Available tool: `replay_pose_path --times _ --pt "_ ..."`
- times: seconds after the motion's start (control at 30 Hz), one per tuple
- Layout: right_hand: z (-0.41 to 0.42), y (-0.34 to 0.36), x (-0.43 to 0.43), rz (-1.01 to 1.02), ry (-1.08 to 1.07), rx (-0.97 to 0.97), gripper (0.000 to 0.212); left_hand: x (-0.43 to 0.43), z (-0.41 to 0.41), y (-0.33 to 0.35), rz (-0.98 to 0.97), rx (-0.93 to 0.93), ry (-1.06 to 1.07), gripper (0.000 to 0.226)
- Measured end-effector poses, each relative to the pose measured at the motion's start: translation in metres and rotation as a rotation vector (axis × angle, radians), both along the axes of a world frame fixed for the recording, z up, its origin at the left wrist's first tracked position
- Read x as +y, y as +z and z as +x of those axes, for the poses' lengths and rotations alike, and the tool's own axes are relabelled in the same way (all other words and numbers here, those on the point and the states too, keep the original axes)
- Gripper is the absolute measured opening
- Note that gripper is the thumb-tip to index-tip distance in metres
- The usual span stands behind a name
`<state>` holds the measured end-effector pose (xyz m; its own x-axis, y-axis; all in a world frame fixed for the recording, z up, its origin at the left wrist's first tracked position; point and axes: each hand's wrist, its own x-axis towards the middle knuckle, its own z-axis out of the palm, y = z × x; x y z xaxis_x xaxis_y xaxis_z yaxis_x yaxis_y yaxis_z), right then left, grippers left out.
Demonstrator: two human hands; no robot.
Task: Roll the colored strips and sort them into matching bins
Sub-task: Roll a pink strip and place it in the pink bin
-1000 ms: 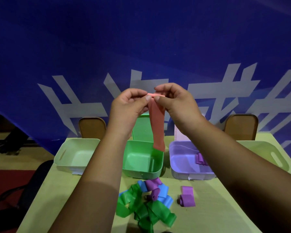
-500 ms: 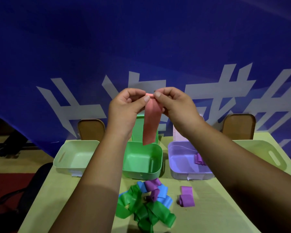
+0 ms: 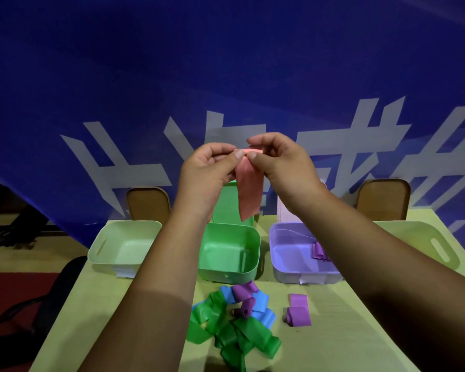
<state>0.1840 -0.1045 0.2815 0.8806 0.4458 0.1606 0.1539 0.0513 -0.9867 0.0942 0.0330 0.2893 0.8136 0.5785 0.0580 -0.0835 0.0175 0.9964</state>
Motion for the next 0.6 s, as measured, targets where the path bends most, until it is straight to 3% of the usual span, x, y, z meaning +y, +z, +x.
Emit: replay_pose_path --times 0.37,0.6 --pt "-0.0046 -0.0085 -0.0022 0.053 -0.003 0.12 0.014 0.0019 0.0002 -0.0065 0.127 -0.026 0.016 0.021" --pt "-0.0009 -0.0072 -0.0012 0.026 -0.015 0.085 0.015 -0.0024 0.003 -0.0067 -0.03 -0.014 -0.008 0.027"
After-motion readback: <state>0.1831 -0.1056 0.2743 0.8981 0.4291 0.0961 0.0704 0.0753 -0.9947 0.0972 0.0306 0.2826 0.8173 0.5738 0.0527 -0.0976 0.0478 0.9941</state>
